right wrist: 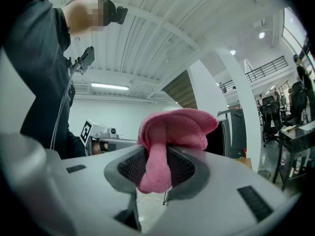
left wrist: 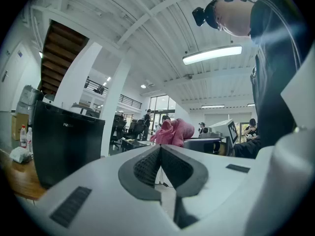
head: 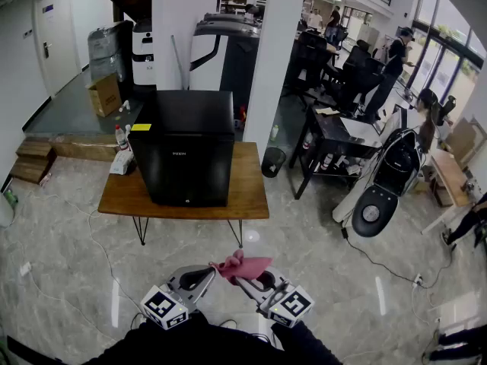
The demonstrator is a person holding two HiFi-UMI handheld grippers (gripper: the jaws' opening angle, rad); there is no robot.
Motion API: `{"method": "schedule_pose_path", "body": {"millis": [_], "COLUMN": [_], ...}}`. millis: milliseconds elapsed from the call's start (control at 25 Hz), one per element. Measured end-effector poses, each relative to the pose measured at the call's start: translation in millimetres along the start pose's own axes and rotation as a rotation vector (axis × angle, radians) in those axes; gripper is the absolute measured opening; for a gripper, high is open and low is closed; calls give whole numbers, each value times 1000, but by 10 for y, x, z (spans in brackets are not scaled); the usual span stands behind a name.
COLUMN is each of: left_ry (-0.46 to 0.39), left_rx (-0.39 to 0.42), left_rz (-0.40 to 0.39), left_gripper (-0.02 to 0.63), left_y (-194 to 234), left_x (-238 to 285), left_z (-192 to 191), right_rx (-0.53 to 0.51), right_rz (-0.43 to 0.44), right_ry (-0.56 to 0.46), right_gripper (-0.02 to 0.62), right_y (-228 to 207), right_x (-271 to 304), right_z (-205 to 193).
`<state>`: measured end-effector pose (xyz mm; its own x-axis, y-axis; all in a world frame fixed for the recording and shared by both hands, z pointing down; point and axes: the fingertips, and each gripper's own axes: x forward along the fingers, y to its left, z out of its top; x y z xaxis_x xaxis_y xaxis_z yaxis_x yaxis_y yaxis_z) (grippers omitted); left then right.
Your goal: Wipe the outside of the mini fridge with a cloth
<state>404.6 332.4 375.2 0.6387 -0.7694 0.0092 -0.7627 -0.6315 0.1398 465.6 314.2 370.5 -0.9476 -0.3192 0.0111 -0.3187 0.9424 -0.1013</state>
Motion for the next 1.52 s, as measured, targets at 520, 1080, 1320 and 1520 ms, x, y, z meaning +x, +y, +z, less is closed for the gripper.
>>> {"method": "schedule_pose_path", "body": {"millis": [520, 1080, 1320, 1520], "left_ry": [1, 5, 5, -5], "left_rx": [14, 17, 20, 22], "left_rz": [3, 20, 54, 86], "left_gripper": [6, 6, 6, 6], "left_y": [2, 164, 664, 1255], "left_x": [-15, 180, 361, 509], "left_z": [-8, 56, 104, 196], "right_rx": [-21, 33, 39, 34], "right_rz": [-22, -59, -79, -119], "right_ry": [24, -9, 1, 13], "right_gripper": [118, 117, 120, 121], "right_y": [-31, -256, -648, -1088], "right_x": [9, 21, 384, 849], "right_z": [-42, -16, -10, 27]}}
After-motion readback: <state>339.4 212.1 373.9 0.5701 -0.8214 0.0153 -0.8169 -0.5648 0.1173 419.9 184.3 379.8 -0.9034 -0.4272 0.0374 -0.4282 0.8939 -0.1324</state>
